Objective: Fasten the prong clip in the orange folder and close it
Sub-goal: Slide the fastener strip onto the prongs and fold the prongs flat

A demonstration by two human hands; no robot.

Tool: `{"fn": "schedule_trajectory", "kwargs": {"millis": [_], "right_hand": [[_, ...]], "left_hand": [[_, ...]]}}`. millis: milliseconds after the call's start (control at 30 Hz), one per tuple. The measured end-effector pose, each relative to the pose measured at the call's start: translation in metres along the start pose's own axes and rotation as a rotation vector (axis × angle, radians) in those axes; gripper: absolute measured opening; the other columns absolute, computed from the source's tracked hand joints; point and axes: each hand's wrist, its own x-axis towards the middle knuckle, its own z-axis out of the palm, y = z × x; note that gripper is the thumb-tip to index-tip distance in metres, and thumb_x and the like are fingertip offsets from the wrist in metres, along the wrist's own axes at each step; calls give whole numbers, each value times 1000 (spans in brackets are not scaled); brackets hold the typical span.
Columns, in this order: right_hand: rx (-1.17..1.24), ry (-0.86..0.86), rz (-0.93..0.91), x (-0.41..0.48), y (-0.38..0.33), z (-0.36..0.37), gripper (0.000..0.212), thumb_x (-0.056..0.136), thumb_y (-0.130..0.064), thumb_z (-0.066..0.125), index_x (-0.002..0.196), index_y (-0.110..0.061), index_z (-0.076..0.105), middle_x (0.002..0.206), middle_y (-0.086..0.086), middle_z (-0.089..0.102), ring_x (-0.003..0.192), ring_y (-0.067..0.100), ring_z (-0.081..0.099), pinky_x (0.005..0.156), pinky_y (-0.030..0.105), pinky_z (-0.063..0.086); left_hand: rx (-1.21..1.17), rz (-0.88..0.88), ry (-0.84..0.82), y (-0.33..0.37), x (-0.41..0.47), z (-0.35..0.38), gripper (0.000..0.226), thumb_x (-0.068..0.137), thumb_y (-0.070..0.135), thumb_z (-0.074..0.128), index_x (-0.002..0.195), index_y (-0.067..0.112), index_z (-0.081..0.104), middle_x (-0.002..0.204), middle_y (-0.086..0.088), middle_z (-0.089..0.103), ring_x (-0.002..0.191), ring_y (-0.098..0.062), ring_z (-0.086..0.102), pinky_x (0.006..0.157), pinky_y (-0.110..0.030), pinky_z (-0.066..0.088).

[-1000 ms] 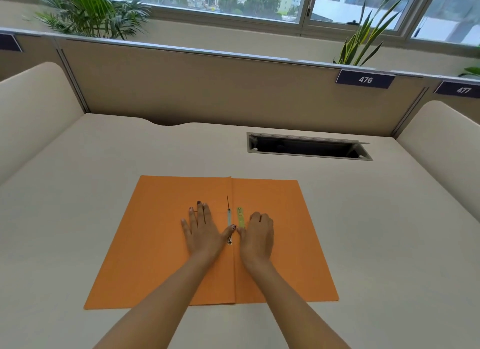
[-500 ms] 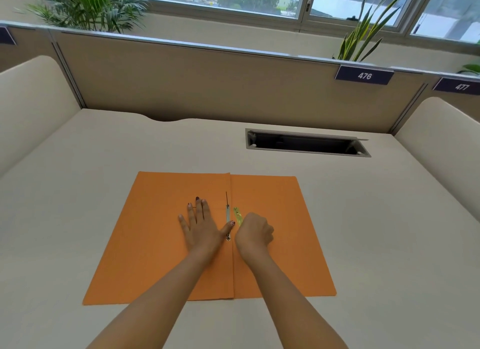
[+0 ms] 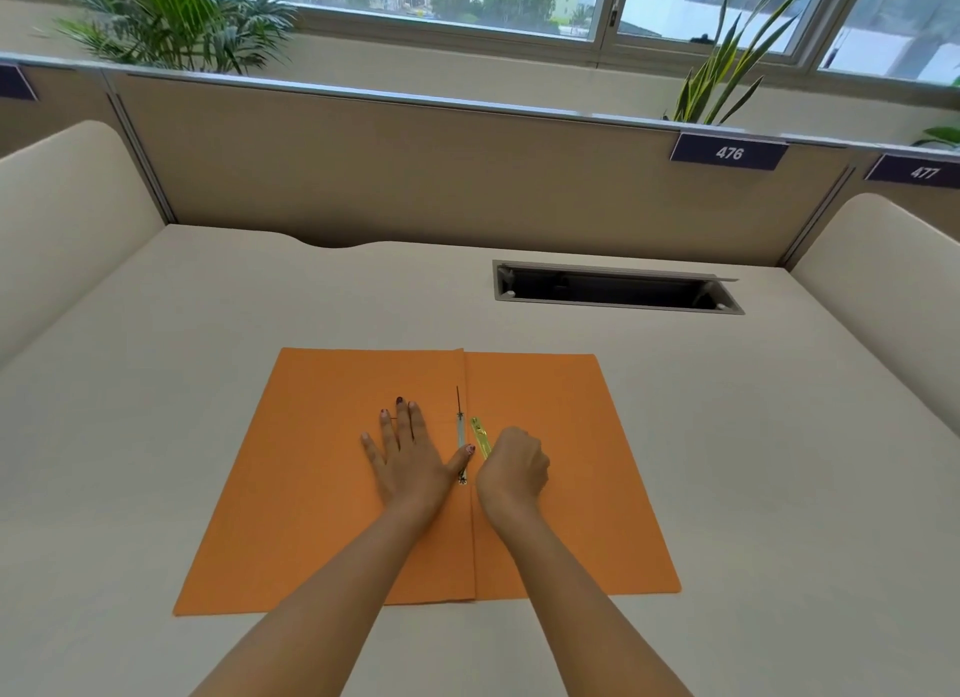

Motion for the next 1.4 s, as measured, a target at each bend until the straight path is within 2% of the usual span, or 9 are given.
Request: {"fn": "schedule_trajectory", "kwargs": {"millis": [333, 433, 567, 733, 867, 967, 1100, 1300, 1400], "right_hand": [[55, -8, 38, -3, 3, -5, 20, 89, 4, 48, 75, -8, 56, 103, 15, 65, 103, 35, 59, 71, 34, 47], [42, -4, 42, -3, 5, -5, 33, 87, 6, 47, 61, -12, 38, 105, 16, 66, 102, 35, 59, 68, 33, 44], [72, -47, 65, -1, 2, -8, 14, 88, 3, 49, 89, -5, 61, 111, 15, 64, 108, 36, 56, 79, 36, 50], [42, -108, 88, 4, 0, -11, 21, 91, -1, 47, 104, -7, 62, 120, 13, 60, 115, 34, 52, 91, 39, 49], [6, -37, 41, 3, 8, -5, 21, 92, -1, 47, 108, -5, 60, 117, 14, 61, 110, 33, 57, 84, 37, 51], [-25, 8, -12, 0, 15, -7, 18, 91, 5, 45, 88, -7, 58, 98, 11, 63, 96, 30, 61, 68, 31, 44], [-73, 51, -58, -6, 17, -12, 39, 89, 8, 44, 59, -13, 31, 60, 1, 32, 71, 24, 45, 61, 29, 37], [-50, 9, -49, -1, 19, -14, 32, 87, 7, 46, 62, -10, 37, 63, 2, 39, 82, 29, 58, 63, 30, 40], [-18, -29, -12, 3, 20, -15, 32, 86, 5, 50, 62, -10, 36, 92, 12, 62, 95, 32, 62, 64, 31, 41]], "left_hand": [[11, 5, 16, -1, 0, 2, 102, 80, 76, 29, 149, 11, -10, 160, -5, -12, 146, -26, -17, 114, -54, -14], [11, 6, 15, -1, 1, 2, 103, 80, 77, 28, 149, 11, -10, 160, -5, -13, 146, -26, -17, 114, -53, -13], [15, 5, -1, -2, 1, 2, 102, 81, 76, 28, 149, 11, -12, 159, -5, -14, 146, -26, -18, 114, -54, -13], [18, 7, -4, 0, 1, 2, 103, 80, 77, 27, 149, 11, -12, 159, -5, -14, 146, -26, -18, 114, -54, -13], [23, 8, -1, -1, 1, 2, 103, 79, 78, 25, 149, 11, -12, 159, -5, -14, 146, -27, -18, 114, -54, -14], [28, 9, 5, -1, 0, 2, 102, 80, 77, 25, 148, 11, -12, 159, -5, -15, 146, -27, -18, 114, -54, -13], [21, 14, 7, -2, 0, 2, 102, 80, 77, 25, 148, 10, -12, 159, -5, -15, 146, -26, -18, 114, -54, -13], [25, 7, 12, -1, -1, 2, 102, 80, 77, 25, 149, 10, -12, 160, -5, -14, 146, -26, -17, 114, -53, -13], [25, 8, 6, -1, -1, 2, 102, 80, 77, 25, 148, 10, -12, 159, -5, -15, 146, -26, -18, 114, -53, -13]]}}
